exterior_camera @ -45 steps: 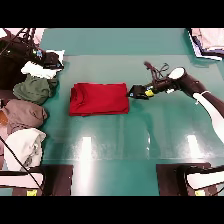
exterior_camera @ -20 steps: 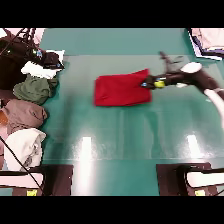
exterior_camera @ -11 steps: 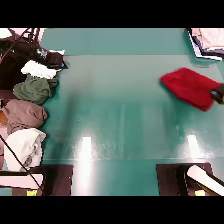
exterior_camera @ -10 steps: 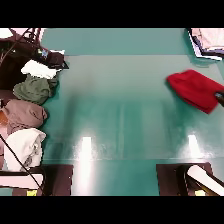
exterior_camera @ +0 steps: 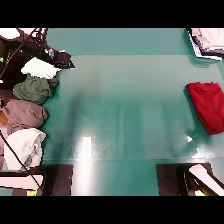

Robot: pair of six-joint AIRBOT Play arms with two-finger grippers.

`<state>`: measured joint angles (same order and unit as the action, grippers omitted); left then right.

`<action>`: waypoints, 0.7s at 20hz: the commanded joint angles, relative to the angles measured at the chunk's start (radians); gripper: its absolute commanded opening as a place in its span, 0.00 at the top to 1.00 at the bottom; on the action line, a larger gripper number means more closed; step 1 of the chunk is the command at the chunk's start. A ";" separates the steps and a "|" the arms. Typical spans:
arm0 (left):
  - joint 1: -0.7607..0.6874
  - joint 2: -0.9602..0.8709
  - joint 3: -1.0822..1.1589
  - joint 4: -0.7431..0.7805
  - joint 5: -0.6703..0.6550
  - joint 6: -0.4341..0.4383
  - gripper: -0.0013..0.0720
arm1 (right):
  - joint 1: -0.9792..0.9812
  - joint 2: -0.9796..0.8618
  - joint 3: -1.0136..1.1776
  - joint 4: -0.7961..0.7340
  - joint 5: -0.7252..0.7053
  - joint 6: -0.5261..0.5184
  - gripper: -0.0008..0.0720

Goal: Fold the shirts.

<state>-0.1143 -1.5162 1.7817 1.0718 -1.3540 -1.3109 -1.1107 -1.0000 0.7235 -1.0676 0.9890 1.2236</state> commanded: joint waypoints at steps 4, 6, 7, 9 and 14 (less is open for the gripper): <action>-0.002 0.000 0.000 -0.001 0.000 0.002 0.95 | -0.032 0.002 0.164 -0.360 0.168 0.146 0.28; -0.002 0.000 0.000 -0.002 0.002 0.002 0.94 | -0.002 0.002 0.237 -0.272 0.193 0.146 0.28; -0.002 0.000 0.000 -0.002 0.003 0.003 0.95 | 0.035 0.002 0.267 -0.205 0.205 0.146 0.28; -0.002 0.000 0.000 -0.002 0.008 0.002 0.94 | 0.146 0.002 0.306 -0.091 0.230 0.145 0.28; -0.002 0.000 0.000 -0.007 -0.093 0.002 0.94 | 0.584 0.002 0.379 0.000 0.298 0.145 0.77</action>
<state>-0.1162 -1.5162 1.7817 1.0668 -1.4075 -1.3102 -0.7380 -0.9981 1.0576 -1.1275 1.2469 1.3659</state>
